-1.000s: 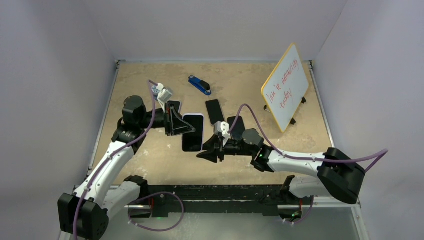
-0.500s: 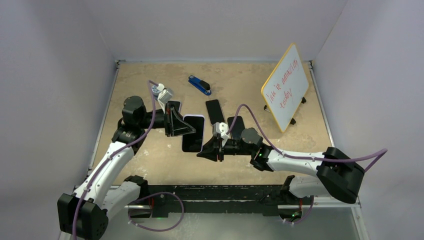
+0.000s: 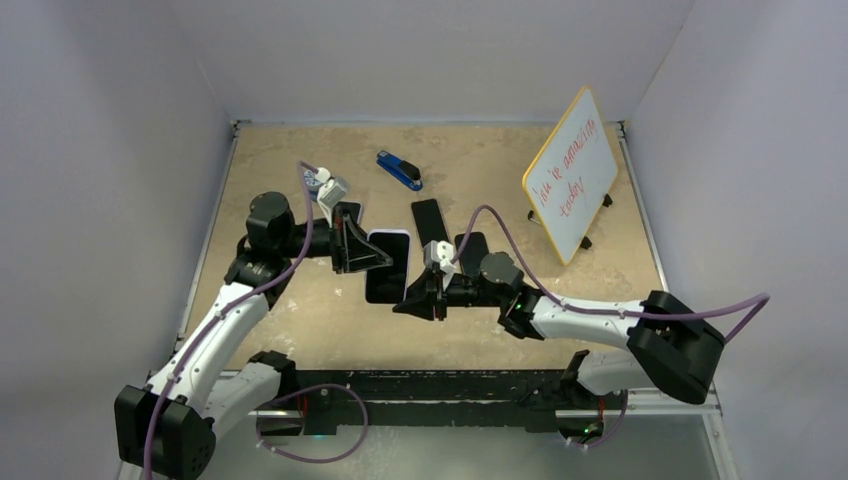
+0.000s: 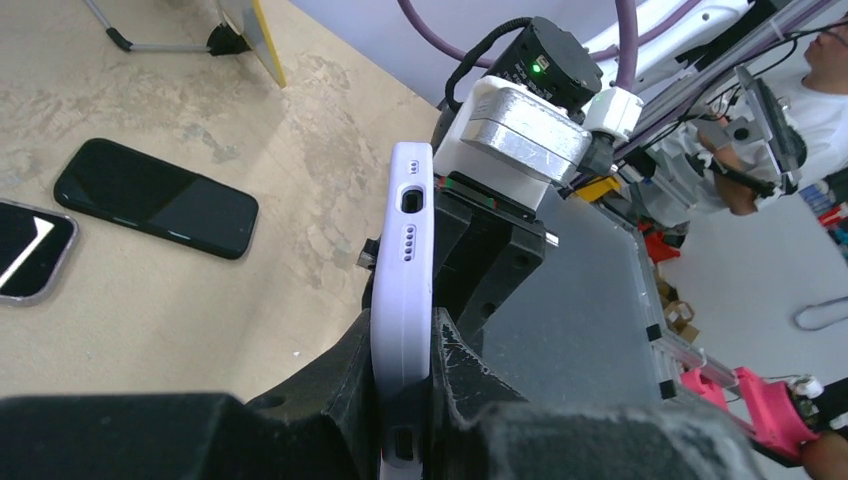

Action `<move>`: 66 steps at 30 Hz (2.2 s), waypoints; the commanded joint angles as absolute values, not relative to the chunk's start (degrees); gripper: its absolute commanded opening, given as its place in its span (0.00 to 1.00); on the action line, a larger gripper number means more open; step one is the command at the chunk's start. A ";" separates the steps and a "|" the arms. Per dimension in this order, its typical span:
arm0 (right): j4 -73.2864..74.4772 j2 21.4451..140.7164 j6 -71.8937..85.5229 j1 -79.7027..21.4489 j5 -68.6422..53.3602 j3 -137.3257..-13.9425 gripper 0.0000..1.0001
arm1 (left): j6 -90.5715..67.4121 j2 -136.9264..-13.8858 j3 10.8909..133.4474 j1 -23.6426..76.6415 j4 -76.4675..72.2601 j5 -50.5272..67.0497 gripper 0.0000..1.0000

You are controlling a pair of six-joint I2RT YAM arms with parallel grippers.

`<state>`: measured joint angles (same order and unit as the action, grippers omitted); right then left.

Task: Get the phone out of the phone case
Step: Remove the phone case from the phone.

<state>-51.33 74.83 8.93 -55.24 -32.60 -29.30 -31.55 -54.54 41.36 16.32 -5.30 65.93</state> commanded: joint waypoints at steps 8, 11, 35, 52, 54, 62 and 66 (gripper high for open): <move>-58.41 76.14 3.87 -54.57 -36.53 -29.09 0.04 | -34.73 -55.92 42.21 17.08 -10.95 67.28 0.00; -59.86 75.43 -1.84 -54.57 -37.73 -28.35 0.00 | -37.27 -56.32 41.31 17.68 -13.28 68.05 0.00; -41.64 70.91 -16.60 -51.53 -37.69 -33.84 0.11 | -31.31 -50.11 41.33 20.04 -4.70 64.03 0.00; -43.43 68.17 -11.49 -51.56 -42.28 -30.26 0.47 | -24.96 -55.17 47.13 20.04 -4.98 63.01 0.00; -44.01 68.81 -10.93 -51.59 -43.85 -30.83 0.46 | -25.93 -55.02 46.50 20.12 -5.82 63.16 0.00; -45.86 70.55 -8.81 -51.59 -46.14 -31.72 0.44 | -31.14 -55.49 43.93 21.12 -11.49 63.82 0.00; -47.86 71.04 -7.10 -51.55 -45.76 -31.58 0.43 | -32.21 -54.79 43.06 22.11 -12.83 63.48 0.00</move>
